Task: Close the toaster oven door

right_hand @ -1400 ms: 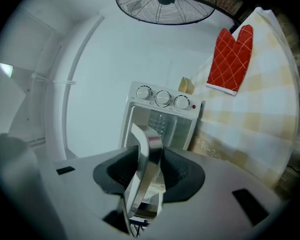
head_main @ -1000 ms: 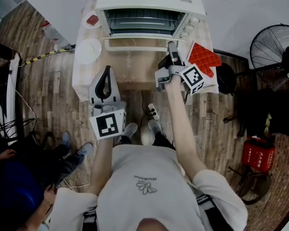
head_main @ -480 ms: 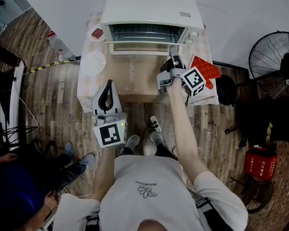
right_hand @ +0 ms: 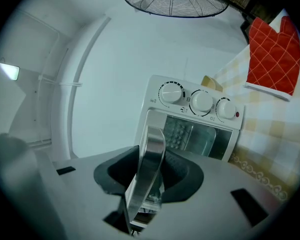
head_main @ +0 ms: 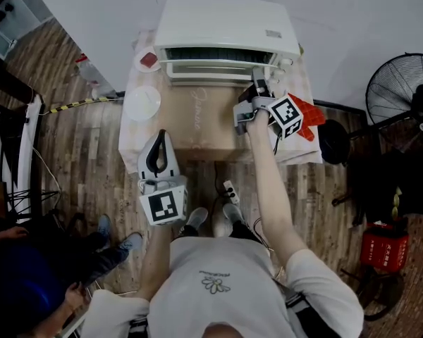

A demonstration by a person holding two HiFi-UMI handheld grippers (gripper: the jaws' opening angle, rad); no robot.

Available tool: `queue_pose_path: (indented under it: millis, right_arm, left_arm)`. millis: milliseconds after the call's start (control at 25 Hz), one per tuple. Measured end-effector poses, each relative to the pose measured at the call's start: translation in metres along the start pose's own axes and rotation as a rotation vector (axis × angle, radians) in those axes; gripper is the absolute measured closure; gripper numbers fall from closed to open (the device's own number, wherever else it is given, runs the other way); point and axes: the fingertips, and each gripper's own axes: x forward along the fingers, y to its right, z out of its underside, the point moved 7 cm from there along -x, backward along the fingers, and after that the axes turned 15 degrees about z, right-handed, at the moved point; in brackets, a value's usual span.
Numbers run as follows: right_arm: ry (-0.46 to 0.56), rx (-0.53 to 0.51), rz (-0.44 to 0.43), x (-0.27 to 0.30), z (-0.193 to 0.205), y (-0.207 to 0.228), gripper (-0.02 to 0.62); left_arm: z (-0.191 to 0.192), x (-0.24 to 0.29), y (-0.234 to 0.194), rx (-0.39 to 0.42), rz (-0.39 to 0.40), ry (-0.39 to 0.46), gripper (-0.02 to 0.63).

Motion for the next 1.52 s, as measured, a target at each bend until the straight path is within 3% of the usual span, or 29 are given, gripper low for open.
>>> queue_pose_path:
  millis: [680,1520]
  right_arm:
    - [0.028,0.030,0.000,0.035,-0.011,-0.015,0.480]
    - [0.000,0.015,-0.031,0.029,-0.008,-0.020,0.465]
  left_arm:
    - [0.001,-0.002,-0.011,0.003,-0.039,-0.015,0.591]
    - [-0.009,0.018,0.002,0.016,0.026,0.024,0.591]
